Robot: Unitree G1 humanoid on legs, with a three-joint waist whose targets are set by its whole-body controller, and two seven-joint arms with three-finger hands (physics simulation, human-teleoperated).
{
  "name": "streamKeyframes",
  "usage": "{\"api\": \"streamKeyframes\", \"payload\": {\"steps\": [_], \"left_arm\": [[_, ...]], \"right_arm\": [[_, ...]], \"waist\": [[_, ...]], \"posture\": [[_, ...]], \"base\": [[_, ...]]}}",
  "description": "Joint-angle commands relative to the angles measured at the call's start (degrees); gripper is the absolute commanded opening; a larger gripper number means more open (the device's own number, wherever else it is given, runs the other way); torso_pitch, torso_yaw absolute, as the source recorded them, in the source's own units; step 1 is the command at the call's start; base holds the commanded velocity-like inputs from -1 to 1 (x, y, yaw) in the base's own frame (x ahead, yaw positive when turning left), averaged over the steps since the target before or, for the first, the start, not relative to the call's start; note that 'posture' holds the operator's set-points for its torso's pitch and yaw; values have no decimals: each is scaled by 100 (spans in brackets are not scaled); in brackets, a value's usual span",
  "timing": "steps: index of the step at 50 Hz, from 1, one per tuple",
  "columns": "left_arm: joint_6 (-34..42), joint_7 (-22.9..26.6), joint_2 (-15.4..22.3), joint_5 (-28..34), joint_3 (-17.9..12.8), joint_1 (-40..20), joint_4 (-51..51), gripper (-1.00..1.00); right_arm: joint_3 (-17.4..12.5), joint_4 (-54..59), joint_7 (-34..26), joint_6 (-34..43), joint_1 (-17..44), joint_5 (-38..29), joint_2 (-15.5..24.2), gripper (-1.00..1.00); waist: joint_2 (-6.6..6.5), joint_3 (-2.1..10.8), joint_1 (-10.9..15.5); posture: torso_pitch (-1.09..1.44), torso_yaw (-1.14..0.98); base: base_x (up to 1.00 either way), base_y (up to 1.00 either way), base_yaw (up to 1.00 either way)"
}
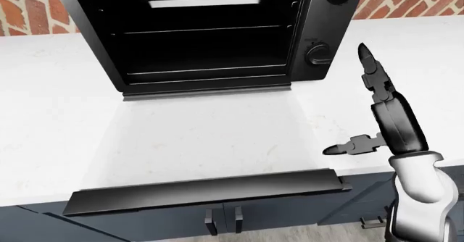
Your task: Close the toaster oven door.
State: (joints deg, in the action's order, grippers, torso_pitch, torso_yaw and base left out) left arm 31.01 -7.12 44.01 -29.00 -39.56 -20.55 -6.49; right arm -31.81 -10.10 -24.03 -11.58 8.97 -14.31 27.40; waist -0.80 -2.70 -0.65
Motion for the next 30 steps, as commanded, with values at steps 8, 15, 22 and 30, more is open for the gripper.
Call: {"api": "streamKeyframes", "payload": {"steps": [8,15,22,30], "left_arm": [[-186,19,153,12,-101,-110,-157,100],[-192,26,140,26,-101,-94,-166,100],[-189,25,159,20,-112,-108,-152,100],[-182,11,176,7,-109,-119,-143,100]], "right_arm": [[-74,-437,-492,91,-74,283,-85,100],[-51,-704,-826,407,-213,493,-311,100],[-23,-1312,-1258,1116,-370,1040,-581,100],[50,-2060,-1417,1939,-404,1439,-819,100]], "waist": [[-17,113,0],[-10,128,-2],[-6,149,5],[-47,154,-21]], "posture": [[0,0],[0,0],[0,0],[0,0]], "base": [[0,0,0],[0,0,0],[0,0,0],[0,0,0]]}}
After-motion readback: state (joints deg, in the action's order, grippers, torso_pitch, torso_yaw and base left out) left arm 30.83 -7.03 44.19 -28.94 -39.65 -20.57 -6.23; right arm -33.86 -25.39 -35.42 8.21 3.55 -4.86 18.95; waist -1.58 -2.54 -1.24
